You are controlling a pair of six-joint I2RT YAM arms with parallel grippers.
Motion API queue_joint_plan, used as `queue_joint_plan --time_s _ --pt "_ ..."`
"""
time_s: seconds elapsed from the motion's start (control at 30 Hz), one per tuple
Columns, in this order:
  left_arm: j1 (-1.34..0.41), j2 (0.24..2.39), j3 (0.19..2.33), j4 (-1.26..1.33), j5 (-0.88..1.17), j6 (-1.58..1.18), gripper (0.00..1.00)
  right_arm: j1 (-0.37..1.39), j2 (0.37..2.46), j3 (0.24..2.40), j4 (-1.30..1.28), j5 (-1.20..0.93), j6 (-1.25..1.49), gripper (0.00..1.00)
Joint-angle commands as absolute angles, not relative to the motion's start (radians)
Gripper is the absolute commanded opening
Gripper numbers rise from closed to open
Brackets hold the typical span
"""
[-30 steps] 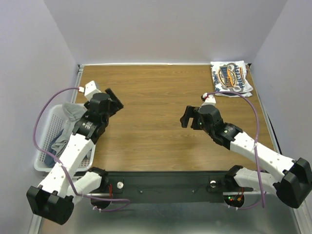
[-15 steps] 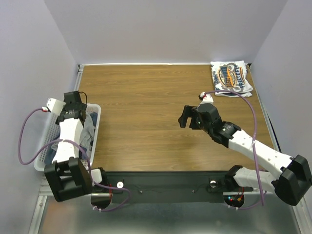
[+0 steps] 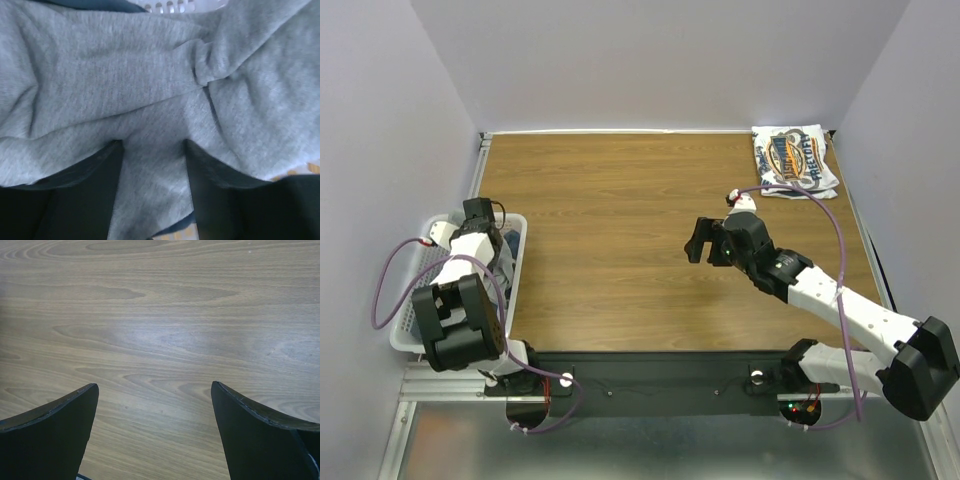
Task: Fold and stack the tank tops
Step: Grab the tank top from the pile
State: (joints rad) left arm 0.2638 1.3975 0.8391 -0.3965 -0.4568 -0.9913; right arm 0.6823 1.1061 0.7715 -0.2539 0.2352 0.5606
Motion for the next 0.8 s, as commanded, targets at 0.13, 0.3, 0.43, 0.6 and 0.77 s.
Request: queue_joint_plan --time_s 0.13,0.3,0.43,0.6,0.77 --pt "0.273 1.399 0.833 -0.357 -0.486 -0.96 0.2 0.681 1.108 0.824 -0.253 0.224 0.548 1.0" --pt "0.272 1.3 0.919 -0.403 -0.523 -0.919 0.0 0.683 1.109 0.831 -0.255 0.222 0.548 1.0" --pt "0.273 1.212 0.989 -0.429 -0.532 -0.878 0.0 0.681 1.112 0.842 -0.258 0.224 0.546 1.0" --pt "0.27 1.062 1.039 -0.35 -0.43 -0.758 0.0 0.681 1.12 0.868 -0.258 0.227 0.551 1.0" --pt "0.242 0.95 1.051 -0.213 -0.218 -0.696 0.0 0.681 1.124 0.905 -0.258 0.235 0.56 1.0"
